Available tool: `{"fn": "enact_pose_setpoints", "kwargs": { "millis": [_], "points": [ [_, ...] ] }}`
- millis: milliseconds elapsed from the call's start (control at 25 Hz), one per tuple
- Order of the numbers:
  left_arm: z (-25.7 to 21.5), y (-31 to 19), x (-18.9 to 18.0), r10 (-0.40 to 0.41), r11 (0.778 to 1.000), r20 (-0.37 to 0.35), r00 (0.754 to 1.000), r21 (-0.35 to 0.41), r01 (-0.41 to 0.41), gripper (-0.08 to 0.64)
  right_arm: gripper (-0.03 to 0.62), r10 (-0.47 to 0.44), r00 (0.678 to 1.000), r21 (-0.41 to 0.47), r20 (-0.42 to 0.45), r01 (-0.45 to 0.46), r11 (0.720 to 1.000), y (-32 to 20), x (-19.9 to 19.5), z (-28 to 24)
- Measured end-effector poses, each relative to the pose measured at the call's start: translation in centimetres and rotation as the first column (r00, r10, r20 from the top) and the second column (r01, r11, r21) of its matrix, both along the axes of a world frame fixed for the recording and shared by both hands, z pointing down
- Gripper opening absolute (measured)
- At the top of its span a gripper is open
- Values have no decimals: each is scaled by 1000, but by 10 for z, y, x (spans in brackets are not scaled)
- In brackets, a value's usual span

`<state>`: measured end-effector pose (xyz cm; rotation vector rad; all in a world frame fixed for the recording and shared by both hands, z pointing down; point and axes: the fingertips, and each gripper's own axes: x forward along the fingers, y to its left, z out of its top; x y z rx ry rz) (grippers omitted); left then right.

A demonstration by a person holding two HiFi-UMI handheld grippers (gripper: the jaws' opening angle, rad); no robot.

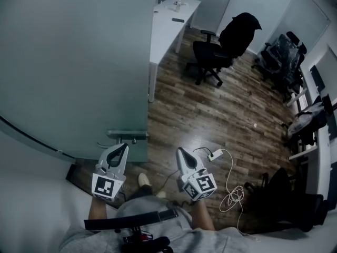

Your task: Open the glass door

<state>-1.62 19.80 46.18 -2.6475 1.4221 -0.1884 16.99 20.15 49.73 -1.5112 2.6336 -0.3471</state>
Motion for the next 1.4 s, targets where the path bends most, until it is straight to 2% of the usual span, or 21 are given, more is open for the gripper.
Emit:
{"fn": "enact_pose_setpoints", "kwargs": {
  "millis": [240,520,840,1400],
  "points": [
    [-8,13,12,45,999,-43,998,-9,-46,3,2,1,998,9,56,-1,1000,4,0,-11],
    [-2,13,9,36,999,-45,998,-15,-37,3,0,-20,1000,32,6,20,999,5,-5,-8],
    [-5,13,7,32,999,-40,999,-17,-33,3,0,-30,999,9,35,29,1000,5,-6,-5],
    [1,10,4,24,999,-45,999,-21,-25,3,1,-33,999,4,28,33,999,2,-12,0]
  ]
}}
